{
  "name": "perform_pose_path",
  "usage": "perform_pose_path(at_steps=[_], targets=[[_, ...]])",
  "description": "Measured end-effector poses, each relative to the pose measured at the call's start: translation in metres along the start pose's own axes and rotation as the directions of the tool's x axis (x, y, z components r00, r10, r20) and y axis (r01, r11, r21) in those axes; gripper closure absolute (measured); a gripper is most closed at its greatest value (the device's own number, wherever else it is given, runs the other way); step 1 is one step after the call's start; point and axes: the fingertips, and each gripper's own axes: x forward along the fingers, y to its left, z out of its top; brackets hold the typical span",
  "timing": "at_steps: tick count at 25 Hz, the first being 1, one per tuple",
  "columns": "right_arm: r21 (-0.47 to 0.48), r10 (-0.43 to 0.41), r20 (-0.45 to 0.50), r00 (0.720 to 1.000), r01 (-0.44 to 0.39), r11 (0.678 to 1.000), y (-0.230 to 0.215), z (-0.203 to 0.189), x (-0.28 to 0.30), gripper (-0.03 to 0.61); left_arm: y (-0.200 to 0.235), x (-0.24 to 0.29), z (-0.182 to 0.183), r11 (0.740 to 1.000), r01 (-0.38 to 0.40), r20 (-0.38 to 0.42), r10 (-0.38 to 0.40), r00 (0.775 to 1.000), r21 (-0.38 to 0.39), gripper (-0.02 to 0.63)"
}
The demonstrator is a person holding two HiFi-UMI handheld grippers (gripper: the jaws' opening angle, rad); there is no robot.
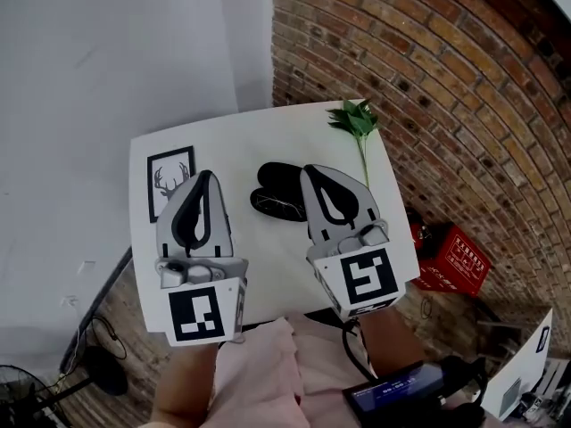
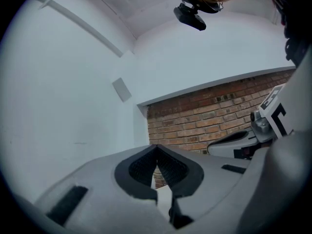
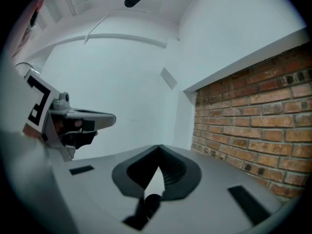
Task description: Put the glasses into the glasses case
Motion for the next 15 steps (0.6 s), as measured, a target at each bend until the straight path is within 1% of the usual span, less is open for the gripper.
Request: perform_pose_path(at_steps=[5,9,15], targets=[[-0.013,-0.027,0.011,1.0,0.027,1.0,0.006,0.004,-0.008,0.575,-0.003,-0.006,-0.001,0.999,0.023,-0.014,-0.024,1.0,-0.028,0.609],[-0.017,-0.04,0.012,0.999,0.04,0.999,0.007,0.004,-0.011,0.574,-0.003,-0.008,-0.001,0.999,0.033,0.003,-0.033,0.999,-0.018,0.609],[-0.025,-0.045,0.015,0.999,0.046,0.999,0.007,0.005,-0.013,0.575,-0.007,-0.007,-0.005,0.999,0.049,-0.007,-0.05,0.999,-0.021,0.609]])
